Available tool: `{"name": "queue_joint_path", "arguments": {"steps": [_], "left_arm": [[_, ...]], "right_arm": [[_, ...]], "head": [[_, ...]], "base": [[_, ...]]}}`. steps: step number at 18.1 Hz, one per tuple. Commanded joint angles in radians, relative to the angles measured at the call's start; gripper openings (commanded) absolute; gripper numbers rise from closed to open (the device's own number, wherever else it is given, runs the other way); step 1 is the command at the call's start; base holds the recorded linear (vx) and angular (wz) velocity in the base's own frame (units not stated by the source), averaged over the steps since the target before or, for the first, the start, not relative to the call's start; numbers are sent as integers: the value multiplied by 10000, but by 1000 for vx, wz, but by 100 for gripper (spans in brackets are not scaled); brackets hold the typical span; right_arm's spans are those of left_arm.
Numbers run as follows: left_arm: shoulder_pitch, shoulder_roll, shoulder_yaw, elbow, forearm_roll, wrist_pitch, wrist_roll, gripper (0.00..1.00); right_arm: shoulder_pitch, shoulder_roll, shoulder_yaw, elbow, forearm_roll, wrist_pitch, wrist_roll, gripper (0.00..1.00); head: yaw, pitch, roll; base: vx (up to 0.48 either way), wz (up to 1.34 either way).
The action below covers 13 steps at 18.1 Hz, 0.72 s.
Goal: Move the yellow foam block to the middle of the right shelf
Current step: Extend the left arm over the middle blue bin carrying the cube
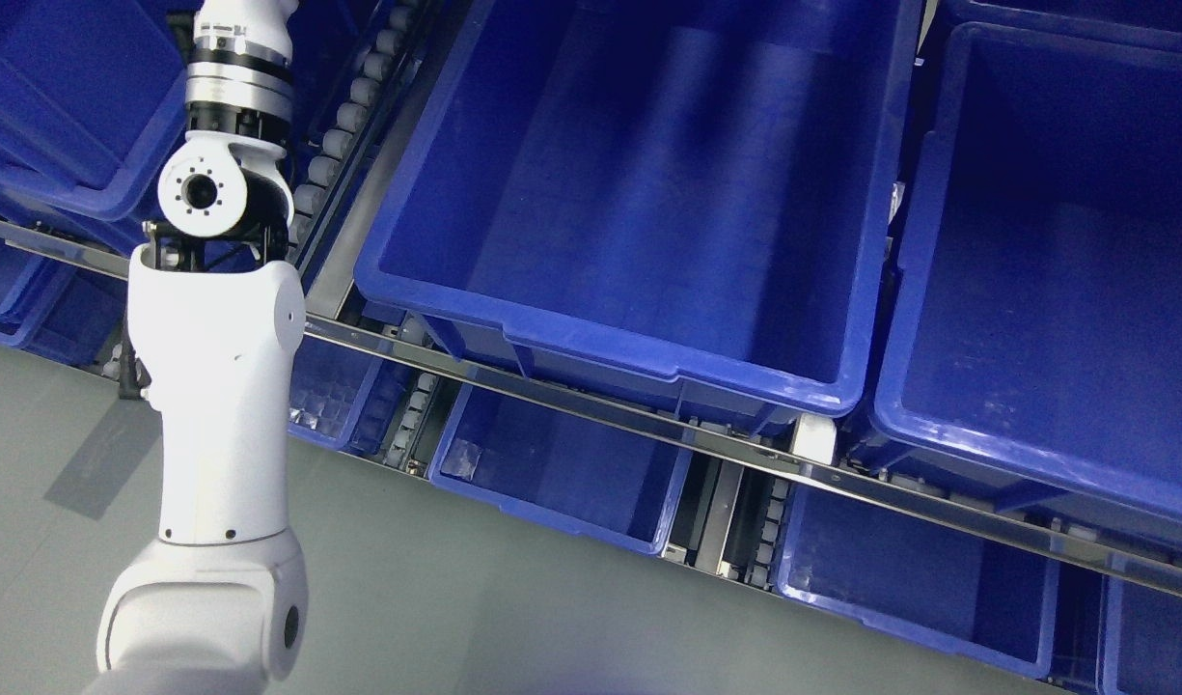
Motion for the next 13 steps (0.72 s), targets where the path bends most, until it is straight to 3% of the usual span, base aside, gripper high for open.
{"name": "queue_joint_path", "arguments": {"steps": [1, 7, 9, 12, 13], "left_arm": [[-1219, 175, -1455, 1394, -1406, 745, -928, 0], [-2126, 175, -2806, 2284, -2987, 1360, -3673, 0], [-2142, 175, -3098, 2345, -3125, 1436, -3846, 1], [-2142, 175, -3406, 2606, -3401, 1498, -3892, 11], [-2126, 175, -3482, 2621, -3417, 1498, -3892, 18]], "right_arm": [[16, -175, 0, -174, 31, 3, 5, 100], [16, -175, 0, -174, 31, 3, 5, 100], [16, -175, 0, -174, 31, 3, 5, 100], [16, -175, 0, -174, 31, 3, 5, 100], [16, -175, 0, -174, 31, 3, 5, 100]], "head": [[0, 0, 0], [0, 0, 0], [0, 0, 0], [0, 0, 0], [0, 0, 0]], "base": [[11, 0], [0, 0], [0, 0], [0, 0], [0, 0]]}}
